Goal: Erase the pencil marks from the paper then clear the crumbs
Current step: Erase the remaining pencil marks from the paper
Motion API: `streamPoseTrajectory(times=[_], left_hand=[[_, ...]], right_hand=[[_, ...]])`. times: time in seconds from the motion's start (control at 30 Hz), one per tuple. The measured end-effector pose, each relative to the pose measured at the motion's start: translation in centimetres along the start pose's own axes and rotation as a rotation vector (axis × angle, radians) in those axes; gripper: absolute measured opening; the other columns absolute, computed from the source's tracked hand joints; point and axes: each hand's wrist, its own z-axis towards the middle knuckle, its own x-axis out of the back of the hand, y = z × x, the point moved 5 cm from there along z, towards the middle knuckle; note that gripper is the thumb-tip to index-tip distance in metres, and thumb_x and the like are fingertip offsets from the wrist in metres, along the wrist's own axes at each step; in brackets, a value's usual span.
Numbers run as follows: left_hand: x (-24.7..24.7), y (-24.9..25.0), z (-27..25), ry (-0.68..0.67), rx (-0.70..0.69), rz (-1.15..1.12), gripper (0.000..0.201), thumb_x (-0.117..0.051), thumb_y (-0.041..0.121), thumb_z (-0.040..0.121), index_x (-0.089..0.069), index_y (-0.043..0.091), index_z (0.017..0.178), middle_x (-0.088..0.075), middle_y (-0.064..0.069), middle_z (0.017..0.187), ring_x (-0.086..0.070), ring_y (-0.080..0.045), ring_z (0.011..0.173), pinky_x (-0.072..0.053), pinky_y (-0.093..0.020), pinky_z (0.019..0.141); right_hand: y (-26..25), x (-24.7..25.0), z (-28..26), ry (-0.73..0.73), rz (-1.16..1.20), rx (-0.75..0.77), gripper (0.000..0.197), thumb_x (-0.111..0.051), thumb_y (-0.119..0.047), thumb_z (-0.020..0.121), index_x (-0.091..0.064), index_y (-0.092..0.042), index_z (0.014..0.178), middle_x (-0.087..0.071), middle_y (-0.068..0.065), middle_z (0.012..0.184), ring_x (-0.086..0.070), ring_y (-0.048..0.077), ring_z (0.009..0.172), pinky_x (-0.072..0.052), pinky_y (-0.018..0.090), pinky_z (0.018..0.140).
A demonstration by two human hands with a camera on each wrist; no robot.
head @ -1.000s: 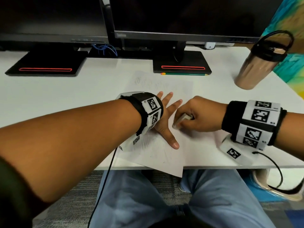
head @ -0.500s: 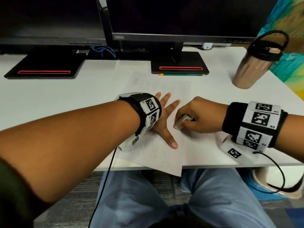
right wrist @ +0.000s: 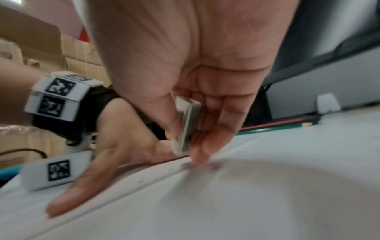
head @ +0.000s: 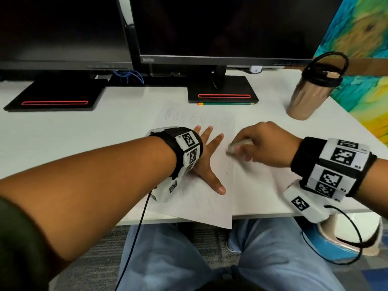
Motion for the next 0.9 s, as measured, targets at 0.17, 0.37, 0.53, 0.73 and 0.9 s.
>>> streamPoseTrajectory(times=[0.17, 0.37, 0.53, 0.73, 0.9], left_hand=[[0.3, -1.6, -1.1, 0.019, -0.004, -0.004, 0.161, -0.056, 0.100, 0.034, 0.036, 0.032, 0.146, 0.042, 0.000, 0.155, 0.033, -0.032, 0.145, 0.005, -0.062, 0.119], [-2.1, -5.2, -2.4, -0.046, 0.108, 0.013, 0.163, -0.061, 0.096, 0.038, 0.038, 0.022, 0.145, 0.043, -0.002, 0.154, 0.032, -0.034, 0.145, 0.005, -0.060, 0.119], [-2.9, -5.1, -3.1, -0.040, 0.104, -0.042, 0.161, -0.063, 0.093, 0.044, 0.038, 0.019, 0.146, 0.043, -0.003, 0.154, 0.033, -0.034, 0.144, 0.008, -0.058, 0.118], [-2.1, -4.7, -3.2, -0.045, 0.074, -0.027, 0.155, -0.063, 0.093, 0.050, 0.037, 0.023, 0.147, 0.043, -0.003, 0.154, 0.033, -0.032, 0.145, 0.006, -0.059, 0.120], [-1.5, -3.8, -2.1, -0.028, 0.013, -0.031, 0.153, -0.060, 0.097, 0.045, 0.036, 0.034, 0.146, 0.042, 0.003, 0.154, 0.035, -0.030, 0.144, 0.003, -0.063, 0.118]], right_hand=[[-0.8, -0.1, -1.5, 0.097, 0.960, -0.255, 0.021, -0.057, -0.024, 0.096, -0.063, -0.003, 0.094, -0.068, 0.027, 0.108, -0.068, 0.029, 0.083, -0.058, 0.037, 0.076], [-4.5, -6.0, -2.1, -0.410, 1.464, -0.296, 0.025, -0.044, -0.024, 0.100, -0.057, -0.004, 0.108, -0.062, 0.027, 0.118, -0.062, 0.038, 0.107, -0.050, 0.049, 0.092], [-0.4, -6.0, -0.5, -0.016, 1.622, -0.497, 0.025, -0.040, -0.021, 0.103, -0.057, -0.003, 0.103, -0.063, 0.017, 0.101, -0.069, 0.029, 0.094, -0.058, 0.040, 0.082], [3.6, -1.3, -1.1, 0.411, 1.136, -0.459, 0.017, -0.059, -0.019, 0.096, -0.060, -0.002, 0.091, -0.061, 0.016, 0.084, -0.055, 0.021, 0.063, -0.051, 0.030, 0.062], [-2.5, -1.0, 0.4, 0.033, 0.168, 0.029, 0.010, -0.064, -0.020, 0.088, -0.070, -0.012, 0.089, -0.069, 0.000, 0.076, -0.059, 0.013, 0.063, -0.049, 0.027, 0.063]])
